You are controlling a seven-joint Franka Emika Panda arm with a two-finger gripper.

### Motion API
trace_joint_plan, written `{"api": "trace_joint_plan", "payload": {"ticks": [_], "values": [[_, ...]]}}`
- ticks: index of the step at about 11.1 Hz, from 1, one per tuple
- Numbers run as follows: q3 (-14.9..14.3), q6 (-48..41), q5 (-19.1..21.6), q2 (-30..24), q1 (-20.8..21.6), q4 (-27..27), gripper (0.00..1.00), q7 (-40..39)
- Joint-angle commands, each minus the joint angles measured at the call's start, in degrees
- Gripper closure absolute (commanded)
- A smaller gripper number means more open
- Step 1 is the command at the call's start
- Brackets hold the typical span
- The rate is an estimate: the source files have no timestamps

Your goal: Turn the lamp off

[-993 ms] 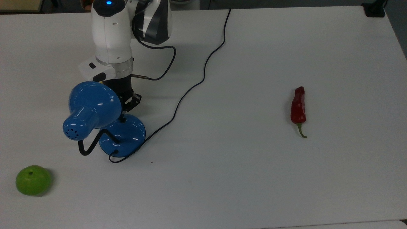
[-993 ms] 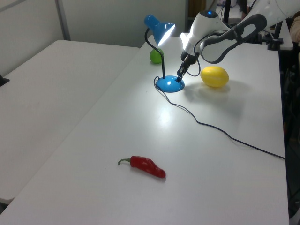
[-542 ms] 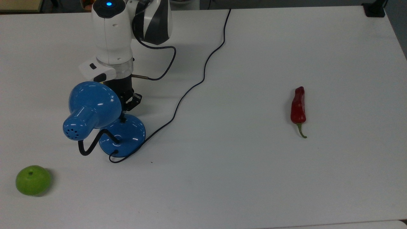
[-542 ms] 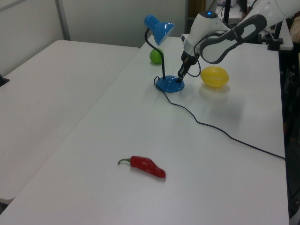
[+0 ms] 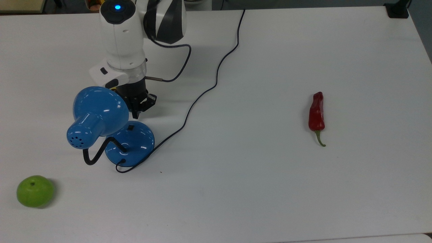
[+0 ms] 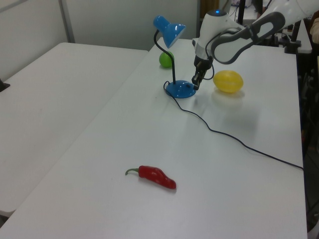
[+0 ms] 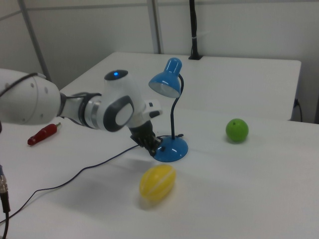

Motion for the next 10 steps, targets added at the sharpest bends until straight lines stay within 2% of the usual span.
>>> {"api": "trace_joint_plan", "payload": {"ticks": [1, 6, 10], "values": [[2.46, -10.49, 0.75, -6.52, 0.73, -0.84, 1.00, 1.33], [2.47, -28.32, 0.22, -14.42, 8.01, 2.06, 1.00, 5.11], [0.10, -40.03, -0.74, -22.42, 13.11, 2.41, 1.00, 4.24]]}}
